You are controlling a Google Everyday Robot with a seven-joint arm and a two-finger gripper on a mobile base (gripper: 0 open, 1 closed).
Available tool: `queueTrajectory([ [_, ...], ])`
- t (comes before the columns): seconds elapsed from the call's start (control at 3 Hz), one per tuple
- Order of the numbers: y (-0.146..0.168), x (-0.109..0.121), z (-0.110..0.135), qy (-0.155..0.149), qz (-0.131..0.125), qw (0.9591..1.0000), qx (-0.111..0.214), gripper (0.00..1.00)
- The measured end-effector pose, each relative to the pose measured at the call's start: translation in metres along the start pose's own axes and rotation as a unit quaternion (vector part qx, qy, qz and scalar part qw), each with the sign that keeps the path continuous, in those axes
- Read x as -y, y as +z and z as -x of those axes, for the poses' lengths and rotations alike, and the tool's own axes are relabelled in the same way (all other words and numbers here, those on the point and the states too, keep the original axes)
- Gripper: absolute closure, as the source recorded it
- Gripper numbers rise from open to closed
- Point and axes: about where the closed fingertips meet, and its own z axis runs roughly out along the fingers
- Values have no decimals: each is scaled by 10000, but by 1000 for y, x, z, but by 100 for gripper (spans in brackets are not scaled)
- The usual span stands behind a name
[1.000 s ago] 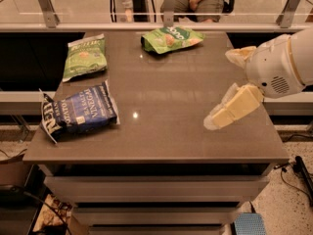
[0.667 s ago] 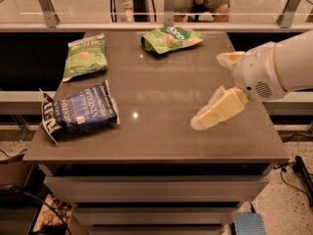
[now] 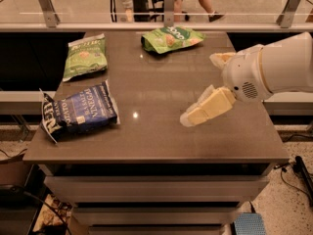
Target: Move blue chip bag near green rice chip bag
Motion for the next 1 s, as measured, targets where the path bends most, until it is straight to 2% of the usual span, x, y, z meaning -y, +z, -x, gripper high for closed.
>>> queueTrajectory([
  [0.33,-6,3,4,-19,-90,9999,105,0],
  [0.67,8,6,17,-129,-71,9993,339,0],
  [1.0,38,5,30,-262,131,9981,537,0],
])
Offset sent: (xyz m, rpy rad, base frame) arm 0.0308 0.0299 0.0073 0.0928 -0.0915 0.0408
